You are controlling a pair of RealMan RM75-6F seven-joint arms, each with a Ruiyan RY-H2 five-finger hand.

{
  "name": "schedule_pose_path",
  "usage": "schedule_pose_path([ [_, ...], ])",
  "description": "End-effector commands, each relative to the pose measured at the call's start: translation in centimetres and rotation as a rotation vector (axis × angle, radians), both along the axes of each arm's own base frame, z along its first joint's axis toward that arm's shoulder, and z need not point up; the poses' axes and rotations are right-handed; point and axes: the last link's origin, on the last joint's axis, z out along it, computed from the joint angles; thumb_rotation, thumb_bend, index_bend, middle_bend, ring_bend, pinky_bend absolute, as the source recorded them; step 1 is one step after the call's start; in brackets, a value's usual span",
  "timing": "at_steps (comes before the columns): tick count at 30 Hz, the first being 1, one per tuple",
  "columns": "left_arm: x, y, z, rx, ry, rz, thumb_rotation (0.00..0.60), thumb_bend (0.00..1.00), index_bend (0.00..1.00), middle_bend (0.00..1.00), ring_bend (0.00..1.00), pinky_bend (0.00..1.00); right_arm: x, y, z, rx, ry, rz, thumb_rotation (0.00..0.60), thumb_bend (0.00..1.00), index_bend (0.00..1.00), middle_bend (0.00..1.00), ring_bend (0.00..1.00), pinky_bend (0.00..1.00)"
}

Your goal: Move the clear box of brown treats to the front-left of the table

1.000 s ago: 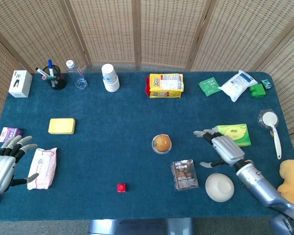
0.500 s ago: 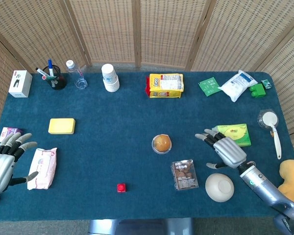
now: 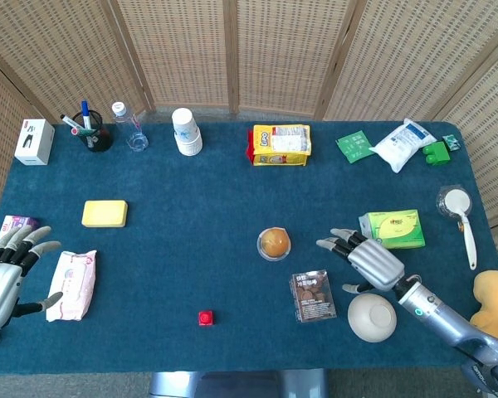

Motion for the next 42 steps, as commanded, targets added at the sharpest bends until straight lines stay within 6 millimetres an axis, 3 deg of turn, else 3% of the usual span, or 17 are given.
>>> schedule_pose_path([
  [1,0.0,-0.2,0.1,0.003,-0.001,0.001,0.600,0.16,0.24,0.15,0.05,0.06,0.6,0.1,-0.6,0.019,-0.005,0.031,0.600,0.00,0.11,0.22,0.09,0.19],
  [30,-2.1,-0.6,0.3,0.000,-0.034,0.027,0.600,0.15,0.23,0.14,0.05,0.06,8.4,-1.8,-5.0,0.110,-0.003,0.044,0.600,0.00,0.11,0.22,0.09,0.19],
  [36,-2.4,-0.7,0.4,0.003,-0.040,0.029,0.600,0.15,0.23,0.14,0.04,0.06,9.8,-1.8,-4.8,0.098,0.011,0.051,0.600,0.00,0.10,0.22,0.09,0.19],
  [42,-2.4,-0.7,0.3,0.002,-0.044,0.026,0.600,0.15,0.23,0.14,0.04,0.06,9.4,-1.9,-3.6,0.067,0.025,0.033,0.600,0.00,0.10,0.22,0.09,0.19],
])
